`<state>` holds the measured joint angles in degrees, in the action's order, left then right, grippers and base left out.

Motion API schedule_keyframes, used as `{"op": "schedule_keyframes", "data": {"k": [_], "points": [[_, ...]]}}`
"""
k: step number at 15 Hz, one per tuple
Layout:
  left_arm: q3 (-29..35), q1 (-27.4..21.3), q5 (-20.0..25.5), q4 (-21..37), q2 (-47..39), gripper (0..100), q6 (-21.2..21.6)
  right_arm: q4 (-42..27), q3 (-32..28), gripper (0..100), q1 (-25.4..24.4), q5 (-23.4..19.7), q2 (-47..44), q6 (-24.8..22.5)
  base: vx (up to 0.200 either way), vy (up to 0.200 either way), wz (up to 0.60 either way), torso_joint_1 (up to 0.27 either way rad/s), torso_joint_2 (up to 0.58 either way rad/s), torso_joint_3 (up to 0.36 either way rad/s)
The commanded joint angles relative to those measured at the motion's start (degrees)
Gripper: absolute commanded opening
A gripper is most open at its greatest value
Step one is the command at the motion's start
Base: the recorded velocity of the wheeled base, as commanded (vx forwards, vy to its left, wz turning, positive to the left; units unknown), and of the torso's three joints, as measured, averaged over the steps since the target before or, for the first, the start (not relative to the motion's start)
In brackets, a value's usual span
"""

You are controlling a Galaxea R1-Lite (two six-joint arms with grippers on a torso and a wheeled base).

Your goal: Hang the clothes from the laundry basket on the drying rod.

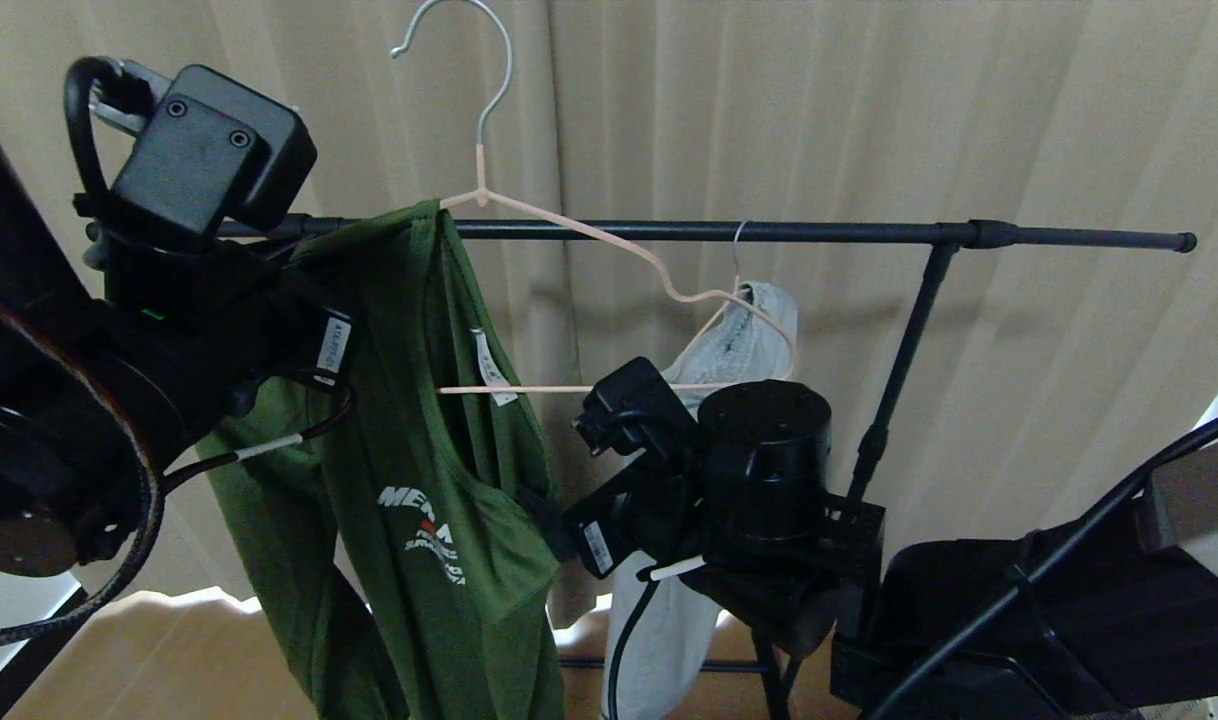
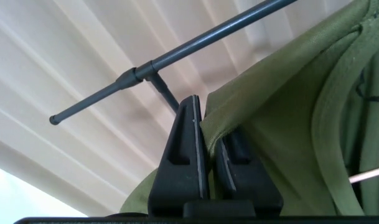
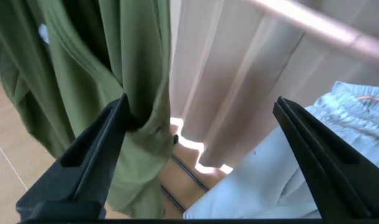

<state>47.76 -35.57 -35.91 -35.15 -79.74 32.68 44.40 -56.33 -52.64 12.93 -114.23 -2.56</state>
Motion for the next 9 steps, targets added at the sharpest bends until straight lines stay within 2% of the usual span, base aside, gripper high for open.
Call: {"op": "schedule_keyframes", "data": {"k": [1,3,4,9], "points": [[-0.2,-0.5,0.0,0.0,0.9,0,0.0,0.3,-0.7,100,0.0,0.1,-0.7,0.0,0.000,0.000,0.00,0.000,0.00,0.000],[-0.4,-0.9,0.0,0.1,1.4,0,0.0,0.4,-1.6,100,0.7,0.2,-1.6,0.1,0.000,0.000,0.00,0.000,0.00,0.000],[-0.4,-0.9,0.0,0.1,1.5,0,0.0,0.5,-1.6,0,0.8,0.9,-2.1,0.2,0.000,0.000,0.00,0.000,0.00,0.000],[-0.2,-0.4,-0.5,0.0,1.4,0,0.1,1.9,-0.7,0,1.0,2.0,-1.0,0.1,0.000,0.000,0.00,0.000,0.00,0.000]]}}
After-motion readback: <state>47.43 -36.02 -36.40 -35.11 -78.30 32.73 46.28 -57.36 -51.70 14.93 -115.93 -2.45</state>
